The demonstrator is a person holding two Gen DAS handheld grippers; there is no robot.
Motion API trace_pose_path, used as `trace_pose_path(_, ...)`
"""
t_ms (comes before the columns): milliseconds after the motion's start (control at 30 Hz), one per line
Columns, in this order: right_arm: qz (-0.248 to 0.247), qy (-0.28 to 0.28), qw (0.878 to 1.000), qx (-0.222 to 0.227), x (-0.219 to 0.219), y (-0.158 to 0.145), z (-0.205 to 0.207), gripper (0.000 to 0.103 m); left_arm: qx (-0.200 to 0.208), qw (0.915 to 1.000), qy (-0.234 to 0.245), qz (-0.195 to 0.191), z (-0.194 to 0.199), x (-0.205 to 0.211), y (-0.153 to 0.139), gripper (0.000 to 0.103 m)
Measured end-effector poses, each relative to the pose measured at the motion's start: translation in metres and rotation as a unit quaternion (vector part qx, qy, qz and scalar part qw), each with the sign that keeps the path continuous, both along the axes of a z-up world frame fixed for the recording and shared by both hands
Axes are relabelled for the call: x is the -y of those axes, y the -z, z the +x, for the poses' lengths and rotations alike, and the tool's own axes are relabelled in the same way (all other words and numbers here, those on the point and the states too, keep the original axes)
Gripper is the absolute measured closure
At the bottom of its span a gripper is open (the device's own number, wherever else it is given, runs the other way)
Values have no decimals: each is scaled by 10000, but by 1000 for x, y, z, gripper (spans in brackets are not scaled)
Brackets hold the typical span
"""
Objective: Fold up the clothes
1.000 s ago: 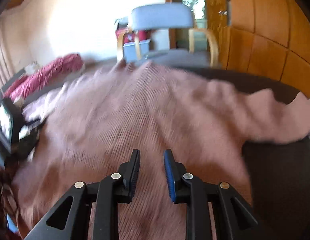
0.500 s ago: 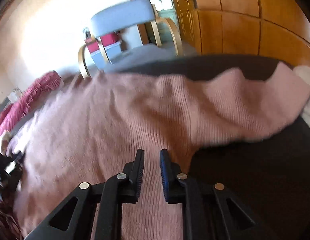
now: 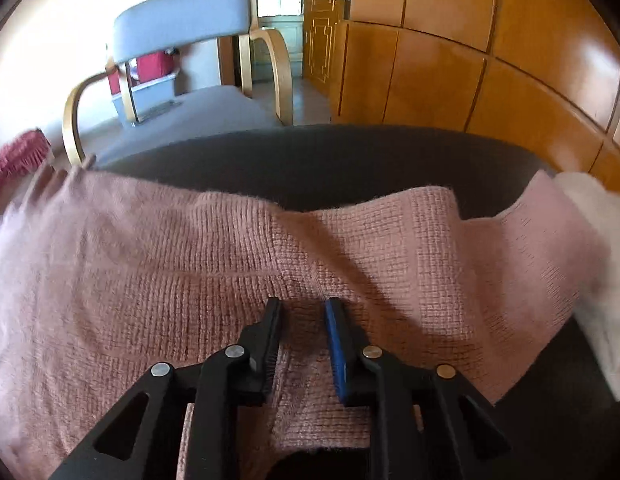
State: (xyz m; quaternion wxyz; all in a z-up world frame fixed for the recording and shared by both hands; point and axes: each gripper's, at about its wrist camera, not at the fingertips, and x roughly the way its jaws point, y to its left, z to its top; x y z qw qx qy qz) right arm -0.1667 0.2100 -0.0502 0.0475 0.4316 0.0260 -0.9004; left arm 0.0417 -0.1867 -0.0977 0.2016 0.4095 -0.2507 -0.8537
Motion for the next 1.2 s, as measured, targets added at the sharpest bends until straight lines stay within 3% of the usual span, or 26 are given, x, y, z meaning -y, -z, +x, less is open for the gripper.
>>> trace_pose_path(133,-524,-181,9984,68,-12,-5,4,80,170,9997,37,-150,-4,-5,-4,85)
trace_pose_path(200,-775,-140,9969,-37,-24,-10,14,80,225,9997,116,69,-9,-9,-14,85)
trace_pose_path(333,-1275,-57,9915,-245,-47,-21,33,80,178,9923,216,1203,-31,-13,-42,85)
trace_pose_path(367,-1354,-60,9904,-284,-49,-25,36,80,146,9922,206,1225,-38,-14,-43,85)
trace_pose_path(467,-1338,-230,9905,-212,-29,-34,24,80,72,9961,2,884,-60,-16,-31,85)
trace_pose_path(567,-1243,-529,9908,-100,8,-42,17,80,-23,9958,-272,870,-68,-9,-9,84)
trace_pose_path(700,-910,-1266,9876,174,80,-33,19,80,-163,9984,-293,448,-65,-18,-2,81)
trace_pose_path(800,-575,-1532,9863,208,120,-20,20,80,-173,9986,-288,406,-64,-18,0,81)
trace_pose_path(933,-264,-1645,9859,141,155,-3,14,80,-269,9954,-350,852,-62,-5,-6,75)
trace_pose_path(1000,-58,-1416,9899,36,149,-1,11,80,-352,9922,-472,1094,-61,2,-10,60)
trace_pose_path(1067,11,-1095,9940,-28,139,1,6,80,-450,9867,-562,1457,-57,14,-13,53)
trace_pose_path(1200,-72,-865,9962,-77,129,3,3,80,-581,9707,-670,2232,-53,36,-16,52)
